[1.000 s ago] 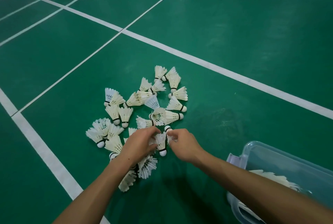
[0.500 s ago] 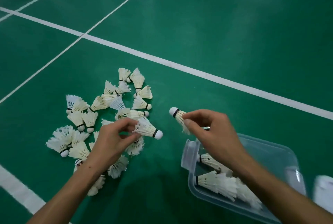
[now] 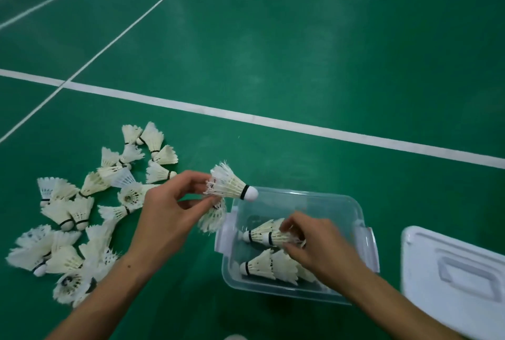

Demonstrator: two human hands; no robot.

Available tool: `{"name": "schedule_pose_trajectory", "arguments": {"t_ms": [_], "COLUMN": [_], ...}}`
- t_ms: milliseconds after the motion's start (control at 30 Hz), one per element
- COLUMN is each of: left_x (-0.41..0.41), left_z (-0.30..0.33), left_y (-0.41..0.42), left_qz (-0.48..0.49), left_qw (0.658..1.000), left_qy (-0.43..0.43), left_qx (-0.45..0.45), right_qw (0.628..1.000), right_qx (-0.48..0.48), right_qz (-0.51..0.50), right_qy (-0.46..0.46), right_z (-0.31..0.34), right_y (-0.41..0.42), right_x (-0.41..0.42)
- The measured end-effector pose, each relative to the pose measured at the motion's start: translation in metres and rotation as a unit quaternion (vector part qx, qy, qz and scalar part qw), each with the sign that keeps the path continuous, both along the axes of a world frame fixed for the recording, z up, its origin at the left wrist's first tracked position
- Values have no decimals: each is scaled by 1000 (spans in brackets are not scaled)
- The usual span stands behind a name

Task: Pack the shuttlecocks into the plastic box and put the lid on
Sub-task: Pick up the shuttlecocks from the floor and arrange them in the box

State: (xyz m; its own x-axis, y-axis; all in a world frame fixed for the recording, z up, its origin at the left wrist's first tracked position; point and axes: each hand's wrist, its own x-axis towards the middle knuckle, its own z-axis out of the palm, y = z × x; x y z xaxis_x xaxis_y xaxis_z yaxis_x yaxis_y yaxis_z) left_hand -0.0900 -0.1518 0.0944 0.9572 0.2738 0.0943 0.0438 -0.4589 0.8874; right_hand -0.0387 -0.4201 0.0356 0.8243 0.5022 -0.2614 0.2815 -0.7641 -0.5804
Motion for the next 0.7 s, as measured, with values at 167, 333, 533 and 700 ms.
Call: {"name": "schedule_pose_trajectory", "arguments": {"t_ms": [167, 333, 533, 700], "left_x": [6, 9, 11, 11], "left_z": [-15, -28, -29, -31], "left_y": [-13, -15, -11, -8], "left_qz": [16, 16, -2, -7], "left_qw": [1000, 999, 1000, 1000], "left_qy": [-24, -22, -11, 5], "left_qx": [-10, -18, -2, -3], "right_qw": [998, 999, 1000, 999], "right_qx": [-34, -35, -26, -24], "right_qz": [38, 29, 12, 11], "right_qy": [-28, -17, 13, 27], "right_z": [-39, -62, -81, -84], "right_y": [31, 42, 51, 53], "right_x": [7, 7, 3, 0]}}
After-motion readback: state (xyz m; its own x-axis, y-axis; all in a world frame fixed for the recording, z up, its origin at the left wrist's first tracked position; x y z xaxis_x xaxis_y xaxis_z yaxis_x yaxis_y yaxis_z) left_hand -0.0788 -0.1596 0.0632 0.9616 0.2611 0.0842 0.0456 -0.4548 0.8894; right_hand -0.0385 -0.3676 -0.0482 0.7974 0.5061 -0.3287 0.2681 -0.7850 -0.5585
